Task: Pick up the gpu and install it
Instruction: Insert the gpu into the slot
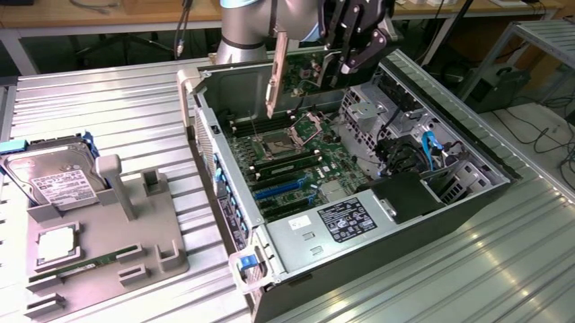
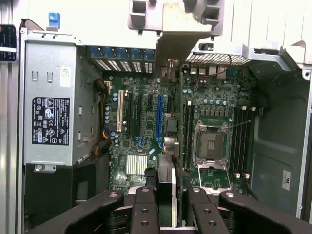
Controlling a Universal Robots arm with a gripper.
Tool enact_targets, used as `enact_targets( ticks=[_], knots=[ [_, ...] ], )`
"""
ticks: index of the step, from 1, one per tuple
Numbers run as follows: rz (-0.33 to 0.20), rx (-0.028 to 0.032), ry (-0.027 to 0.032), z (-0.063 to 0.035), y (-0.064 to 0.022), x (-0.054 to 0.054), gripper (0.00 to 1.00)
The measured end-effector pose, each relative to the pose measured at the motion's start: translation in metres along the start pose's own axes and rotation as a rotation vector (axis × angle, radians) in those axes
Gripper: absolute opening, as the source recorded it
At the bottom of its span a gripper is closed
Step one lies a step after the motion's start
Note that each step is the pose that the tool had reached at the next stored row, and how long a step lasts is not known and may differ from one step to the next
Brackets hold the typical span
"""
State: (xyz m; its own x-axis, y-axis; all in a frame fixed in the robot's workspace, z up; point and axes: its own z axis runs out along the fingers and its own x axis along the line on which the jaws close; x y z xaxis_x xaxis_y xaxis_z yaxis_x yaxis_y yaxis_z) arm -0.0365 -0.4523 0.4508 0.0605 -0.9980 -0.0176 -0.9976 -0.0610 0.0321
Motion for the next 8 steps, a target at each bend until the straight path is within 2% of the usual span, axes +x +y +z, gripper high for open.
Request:
enact_targets(
  ticks=[8],
  knots=[
    [0.0, -0.0004, 0.0, 0.0037, -0.0001, 0.0001, 0.28]
  ],
)
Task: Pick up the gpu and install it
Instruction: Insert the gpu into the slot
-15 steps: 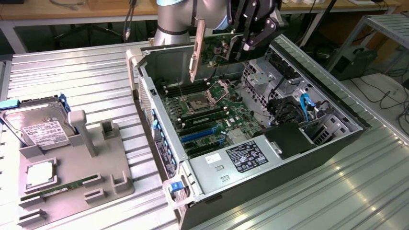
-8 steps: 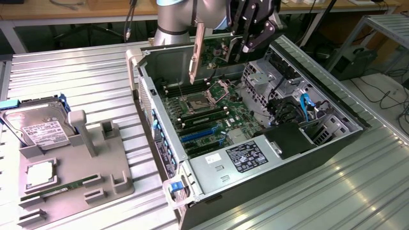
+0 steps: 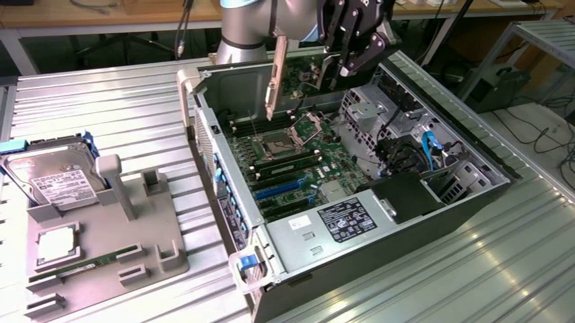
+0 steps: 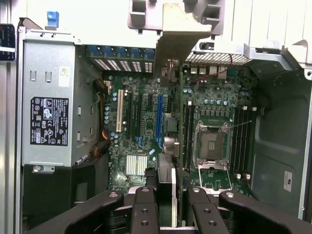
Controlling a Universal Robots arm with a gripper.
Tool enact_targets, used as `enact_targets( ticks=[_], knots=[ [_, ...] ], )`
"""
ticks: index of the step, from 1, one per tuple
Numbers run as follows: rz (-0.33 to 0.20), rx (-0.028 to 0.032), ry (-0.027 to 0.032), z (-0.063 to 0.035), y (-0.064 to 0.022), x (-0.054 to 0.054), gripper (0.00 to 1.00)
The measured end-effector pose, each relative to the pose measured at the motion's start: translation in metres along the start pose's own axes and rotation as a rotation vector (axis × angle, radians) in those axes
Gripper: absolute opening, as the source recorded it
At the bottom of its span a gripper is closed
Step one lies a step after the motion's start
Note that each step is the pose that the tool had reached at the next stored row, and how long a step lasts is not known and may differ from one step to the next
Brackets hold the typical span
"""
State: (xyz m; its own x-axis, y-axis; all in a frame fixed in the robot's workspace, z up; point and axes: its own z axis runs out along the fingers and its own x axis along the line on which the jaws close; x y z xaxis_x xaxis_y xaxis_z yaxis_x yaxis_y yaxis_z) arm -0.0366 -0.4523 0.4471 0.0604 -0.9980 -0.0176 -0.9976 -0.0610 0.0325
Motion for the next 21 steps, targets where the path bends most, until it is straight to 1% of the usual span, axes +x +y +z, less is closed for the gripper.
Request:
enact_targets(
  ticks=[5, 9, 10, 12, 13, 21],
  knots=[
    [0.0, -0.0003, 0.0, 0.0035, -0.0001, 0.0, 0.28],
    [0.0, -0.0002, -0.0001, 0.0088, -0.0003, 0.0, 0.28],
    [0.001, 0.0007, -0.0001, 0.0102, -0.0004, 0.0, 0.28],
    [0.001, 0.0081, 0.0004, 0.0122, -0.0004, 0.0, 0.28],
    [0.001, 0.009, 0.0005, 0.0128, -0.0005, 0.0, 0.28],
    [0.001, 0.009, 0.0005, 0.0162, -0.0005, 0.0, 0.28]
  ],
)
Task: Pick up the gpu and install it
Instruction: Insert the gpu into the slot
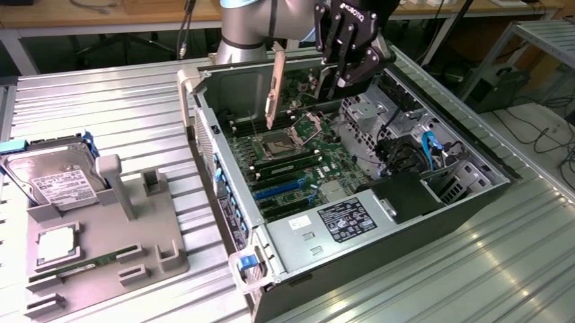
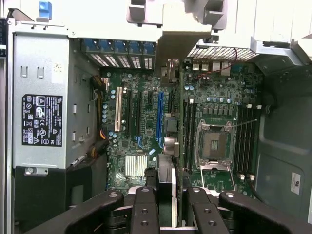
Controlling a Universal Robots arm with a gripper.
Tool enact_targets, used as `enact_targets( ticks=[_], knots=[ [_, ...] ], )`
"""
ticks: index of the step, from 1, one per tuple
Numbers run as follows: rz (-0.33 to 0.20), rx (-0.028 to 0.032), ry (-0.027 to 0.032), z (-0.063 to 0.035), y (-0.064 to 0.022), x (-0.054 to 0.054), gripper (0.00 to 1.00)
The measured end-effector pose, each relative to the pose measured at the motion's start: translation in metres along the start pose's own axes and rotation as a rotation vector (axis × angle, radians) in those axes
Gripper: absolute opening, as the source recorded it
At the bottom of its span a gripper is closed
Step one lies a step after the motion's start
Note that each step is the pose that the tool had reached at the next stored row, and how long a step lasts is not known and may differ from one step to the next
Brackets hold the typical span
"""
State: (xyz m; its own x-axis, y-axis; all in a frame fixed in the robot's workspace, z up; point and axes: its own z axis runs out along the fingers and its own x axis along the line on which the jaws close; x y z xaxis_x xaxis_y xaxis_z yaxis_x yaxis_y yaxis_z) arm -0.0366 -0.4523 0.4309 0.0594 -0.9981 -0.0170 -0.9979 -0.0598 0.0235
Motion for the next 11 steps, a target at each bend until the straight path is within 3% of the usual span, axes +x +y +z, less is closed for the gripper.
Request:
enact_targets(
  ticks=[11],
  knots=[
    [0.0, 0.0001, -0.0001, 0.0041, -0.0001, 0.0001, 0.28]
  ],
)
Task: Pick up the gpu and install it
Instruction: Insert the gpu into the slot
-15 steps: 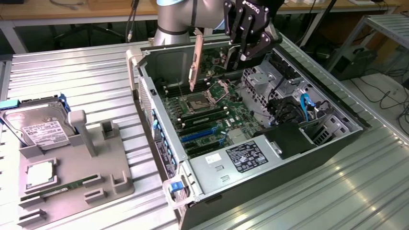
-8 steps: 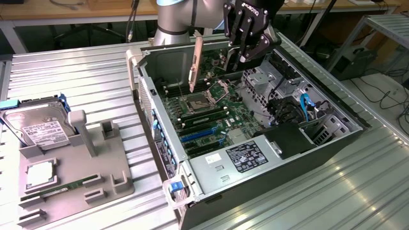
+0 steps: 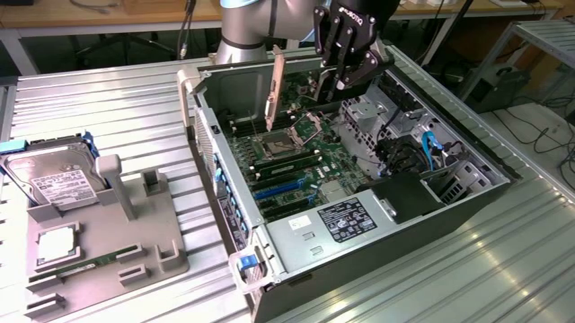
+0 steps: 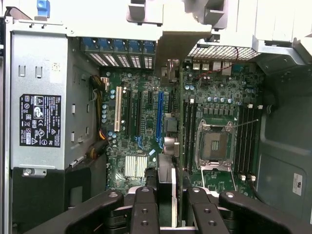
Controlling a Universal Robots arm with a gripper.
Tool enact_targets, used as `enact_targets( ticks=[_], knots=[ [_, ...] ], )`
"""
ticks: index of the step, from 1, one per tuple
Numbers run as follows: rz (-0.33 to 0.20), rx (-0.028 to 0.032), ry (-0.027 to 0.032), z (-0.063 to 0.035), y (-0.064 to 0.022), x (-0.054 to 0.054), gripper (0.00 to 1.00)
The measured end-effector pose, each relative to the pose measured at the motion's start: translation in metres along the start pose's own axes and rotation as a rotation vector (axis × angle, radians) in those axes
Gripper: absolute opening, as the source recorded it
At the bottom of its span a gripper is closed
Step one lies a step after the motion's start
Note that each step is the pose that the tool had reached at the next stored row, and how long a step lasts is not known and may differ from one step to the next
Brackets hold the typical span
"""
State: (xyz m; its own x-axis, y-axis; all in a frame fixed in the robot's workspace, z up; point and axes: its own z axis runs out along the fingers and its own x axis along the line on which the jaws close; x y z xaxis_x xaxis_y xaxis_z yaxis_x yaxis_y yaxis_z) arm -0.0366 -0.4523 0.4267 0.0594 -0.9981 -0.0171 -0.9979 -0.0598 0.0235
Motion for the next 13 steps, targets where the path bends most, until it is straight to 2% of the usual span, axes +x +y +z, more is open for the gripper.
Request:
enact_targets(
  ticks=[13],
  knots=[
    [0.0, 0.0, 0.0, 0.0044, -0.0001, 0.0001, 0.28]
  ],
)
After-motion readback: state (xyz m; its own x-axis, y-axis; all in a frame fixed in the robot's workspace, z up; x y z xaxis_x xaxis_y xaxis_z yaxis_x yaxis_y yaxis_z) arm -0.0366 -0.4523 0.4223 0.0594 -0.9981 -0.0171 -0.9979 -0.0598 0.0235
